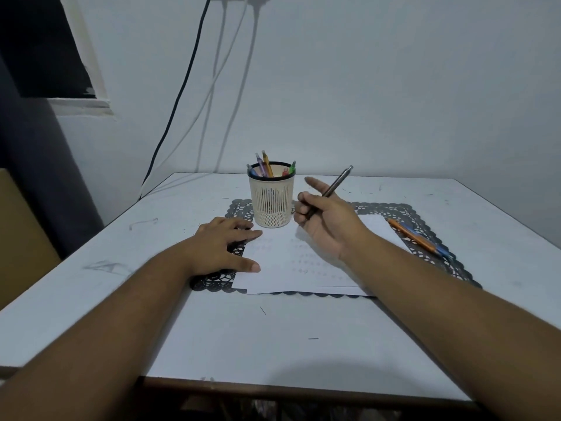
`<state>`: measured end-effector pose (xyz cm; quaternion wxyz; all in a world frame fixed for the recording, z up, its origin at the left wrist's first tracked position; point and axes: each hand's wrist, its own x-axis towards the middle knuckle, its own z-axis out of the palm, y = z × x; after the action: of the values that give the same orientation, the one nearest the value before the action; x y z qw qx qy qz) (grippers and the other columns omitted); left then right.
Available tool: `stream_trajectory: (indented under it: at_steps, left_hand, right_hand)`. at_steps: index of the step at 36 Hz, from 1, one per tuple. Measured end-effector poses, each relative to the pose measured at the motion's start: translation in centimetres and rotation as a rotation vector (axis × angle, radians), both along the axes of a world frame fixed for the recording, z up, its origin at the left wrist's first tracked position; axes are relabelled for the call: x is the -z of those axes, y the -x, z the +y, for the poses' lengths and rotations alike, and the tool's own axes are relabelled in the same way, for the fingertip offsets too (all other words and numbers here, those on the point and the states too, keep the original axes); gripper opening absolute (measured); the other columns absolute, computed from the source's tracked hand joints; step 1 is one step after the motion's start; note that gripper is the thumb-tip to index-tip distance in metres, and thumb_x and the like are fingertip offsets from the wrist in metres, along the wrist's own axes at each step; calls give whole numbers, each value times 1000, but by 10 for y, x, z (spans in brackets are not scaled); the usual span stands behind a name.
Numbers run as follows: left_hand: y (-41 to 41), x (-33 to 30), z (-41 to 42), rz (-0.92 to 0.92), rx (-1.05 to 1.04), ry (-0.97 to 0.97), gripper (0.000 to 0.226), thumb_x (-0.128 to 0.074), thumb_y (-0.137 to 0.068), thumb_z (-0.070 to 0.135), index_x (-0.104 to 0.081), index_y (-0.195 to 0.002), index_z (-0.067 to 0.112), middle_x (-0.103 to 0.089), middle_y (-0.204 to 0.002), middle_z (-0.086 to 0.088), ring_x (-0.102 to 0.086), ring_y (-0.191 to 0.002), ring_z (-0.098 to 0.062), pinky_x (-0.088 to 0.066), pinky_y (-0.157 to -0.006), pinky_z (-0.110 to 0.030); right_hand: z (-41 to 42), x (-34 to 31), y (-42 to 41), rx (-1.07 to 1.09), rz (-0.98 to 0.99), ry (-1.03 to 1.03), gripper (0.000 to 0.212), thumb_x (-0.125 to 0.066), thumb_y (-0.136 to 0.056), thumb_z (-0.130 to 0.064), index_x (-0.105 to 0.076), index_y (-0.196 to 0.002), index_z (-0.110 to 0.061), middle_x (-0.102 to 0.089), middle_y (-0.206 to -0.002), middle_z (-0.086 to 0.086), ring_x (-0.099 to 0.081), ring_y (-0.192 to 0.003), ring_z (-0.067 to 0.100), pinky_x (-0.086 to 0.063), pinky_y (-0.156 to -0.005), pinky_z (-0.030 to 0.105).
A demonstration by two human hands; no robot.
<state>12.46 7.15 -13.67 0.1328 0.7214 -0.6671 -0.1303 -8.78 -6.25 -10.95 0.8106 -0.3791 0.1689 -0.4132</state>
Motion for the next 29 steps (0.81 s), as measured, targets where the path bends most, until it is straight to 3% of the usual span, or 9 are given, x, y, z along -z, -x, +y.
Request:
stream_trajectory:
  at_steps: [3, 5, 8, 11, 14, 18, 22, 29]
  left_hand:
    - [1, 0, 0, 1, -12, -1, 101, -53, -54, 94, -41, -147, 56, -27, -158, 27, -11, -143, 1, -5, -121, -37]
    - [1, -1, 0, -2, -14, -5, 100, -52, -55, 93, -41, -147, 55, -27, -158, 27, -12, -143, 0, -6, -123, -39]
    - [2, -2, 0, -12, -11, -6, 101, -51, -55, 93, -41, -148, 55, -27, -159, 26, -12, -144, -1, -7, -123, -40]
    - [2, -2, 1, 1, -11, -7, 101, -52, -55, 93, -41, -148, 55, -27, -159, 26, -12, -144, 0, -6, -123, -39]
    - [2, -2, 1, -3, -3, -4, 101, -51, -55, 93, -41, -148, 54, -27, -159, 26, -12, -144, 0, -7, -123, -39]
    - [1, -2, 0, 4, -7, -4, 101, -52, -55, 93, -41, -148, 54, -27, -158, 27, -12, -140, 3, -6, -122, -38]
    - [1, -1, 0, 2, -9, -3, 100, -52, -56, 93, -41, -147, 55, -27, -158, 27, -13, -142, 1, -7, -122, -39]
    - [0, 0, -1, 0, -4, 1, 108, -51, -49, 101, -41, -147, 56, -28, -157, 28, -12, -145, -3, -8, -123, -40]
  right_hand:
    - [-4, -3, 4, -25, -66, -86, 12, -50, -108, -17, -54, -117, -23, -56, -80, 7, -42, -52, 15, -35, -50, 24]
    - [-5, -5, 6, -28, -88, -108, 8, -50, -109, -27, -55, -111, -21, -57, -79, 6, -46, -53, 17, -39, -52, 24]
    - [-8, -6, 6, -10, -123, -98, 17, -45, -107, -10, -60, -98, -11, -59, -80, 9, -54, -62, 20, -48, -59, 31]
    - [-9, -8, 8, -17, -173, -89, 22, -39, -100, -2, -58, -93, -9, -55, -73, 6, -47, -56, 17, -42, -56, 28]
    - [-12, -9, 15, -72, -247, -102, 23, -47, -95, -30, -58, -84, -13, -39, -66, 1, -33, -55, 16, -31, -58, 29]
    - [-14, -7, 21, -140, -307, -137, 60, -46, -90, -70, -41, -67, -15, -24, -64, 0, -21, -58, 17, -23, -60, 31]
    - [-12, -7, 21, -182, -292, -128, 60, -44, -90, -66, -30, -60, -17, -20, -59, 0, -18, -57, 17, -22, -59, 31]
    - [-4, -8, 21, -211, -294, -116, 56, -42, -90, -62, -30, -58, -16, -17, -60, 0, -16, -59, 17, -23, -59, 31]
